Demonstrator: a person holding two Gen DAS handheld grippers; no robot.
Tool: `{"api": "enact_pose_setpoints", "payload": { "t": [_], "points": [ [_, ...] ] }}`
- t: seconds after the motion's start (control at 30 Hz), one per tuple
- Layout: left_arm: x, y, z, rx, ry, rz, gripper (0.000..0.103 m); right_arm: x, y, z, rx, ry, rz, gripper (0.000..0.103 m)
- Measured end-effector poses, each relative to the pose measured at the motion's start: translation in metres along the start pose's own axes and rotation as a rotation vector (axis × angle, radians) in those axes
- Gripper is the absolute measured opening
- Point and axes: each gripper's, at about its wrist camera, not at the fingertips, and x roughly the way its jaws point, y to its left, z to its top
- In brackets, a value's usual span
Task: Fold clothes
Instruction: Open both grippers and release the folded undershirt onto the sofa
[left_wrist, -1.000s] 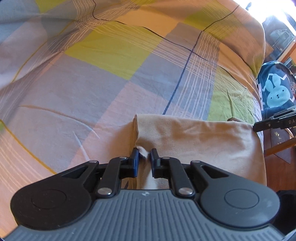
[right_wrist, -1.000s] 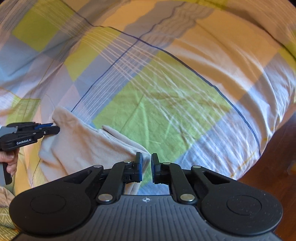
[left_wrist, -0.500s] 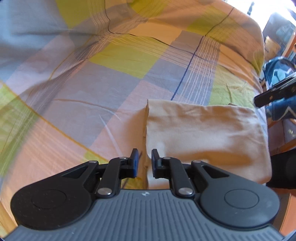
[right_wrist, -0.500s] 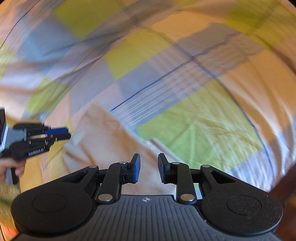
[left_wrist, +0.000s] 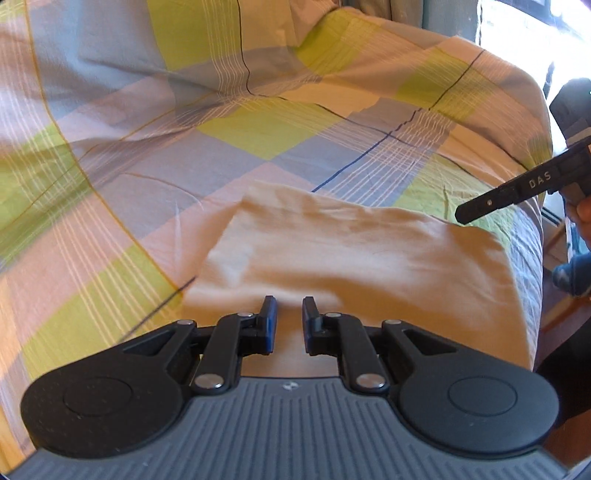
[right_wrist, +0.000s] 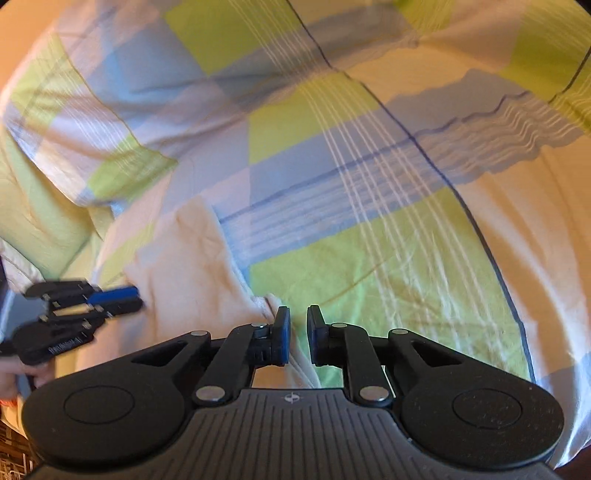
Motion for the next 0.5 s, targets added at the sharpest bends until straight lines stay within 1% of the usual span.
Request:
{"api": "enact_pose_setpoints", "payload": {
  "t": [0.03, 0.1, 0.17, 0.23, 0.3, 0.33, 0.37, 0.4, 0.43, 0.47, 0.5],
  "points": [
    [0.0, -0.003, -0.005, -0.005, -0.011, 0.013, 0.011, -0.005, 0.003, -0.003, -0.014, -0.033, 0.017, 0.017],
    [0.001, -0.008, -0.015, -0.014, -0.033, 0.039, 0.012, -0.006, 0.013, -0.007, -0.057, -0.072, 0.048, 0.018],
    [0.001, -0.011, -0.024, -0.009, -0.068, 0.063, 0.012, 0.001, 0.023, -0.014, -0.115, -0.076, 0.064, 0.019],
    [0.0, -0.012, -0.03, 0.005, -0.109, 0.08, 0.013, 0.01, 0.03, -0.023, -0.176, -0.085, 0.058, 0.019],
    [0.001, -0.01, -0.034, 0.003, -0.139, 0.109, 0.014, 0.015, 0.031, -0.031, -0.243, -0.138, 0.022, 0.018],
    [0.002, -0.01, -0.036, 0.001, -0.152, 0.122, 0.015, 0.017, 0.032, -0.035, -0.277, -0.166, 0.003, 0.018],
    [0.001, -0.01, -0.038, 0.004, -0.163, 0.141, 0.016, 0.018, 0.029, -0.039, -0.285, -0.196, -0.032, 0.019],
    [0.001, -0.01, -0.04, 0.007, -0.173, 0.16, 0.019, 0.017, 0.025, -0.041, -0.265, -0.228, -0.037, 0.019],
    [-0.001, -0.011, -0.042, 0.013, -0.181, 0.174, 0.019, 0.013, 0.021, -0.043, -0.231, -0.249, -0.035, 0.022],
    [-0.002, -0.012, -0.045, 0.019, -0.19, 0.187, 0.019, 0.009, 0.018, -0.044, -0.197, -0.269, -0.032, 0.022],
    [-0.004, -0.013, -0.047, 0.015, -0.198, 0.202, 0.019, 0.0, 0.019, -0.046, -0.193, -0.299, -0.02, 0.022]
  ]
}}
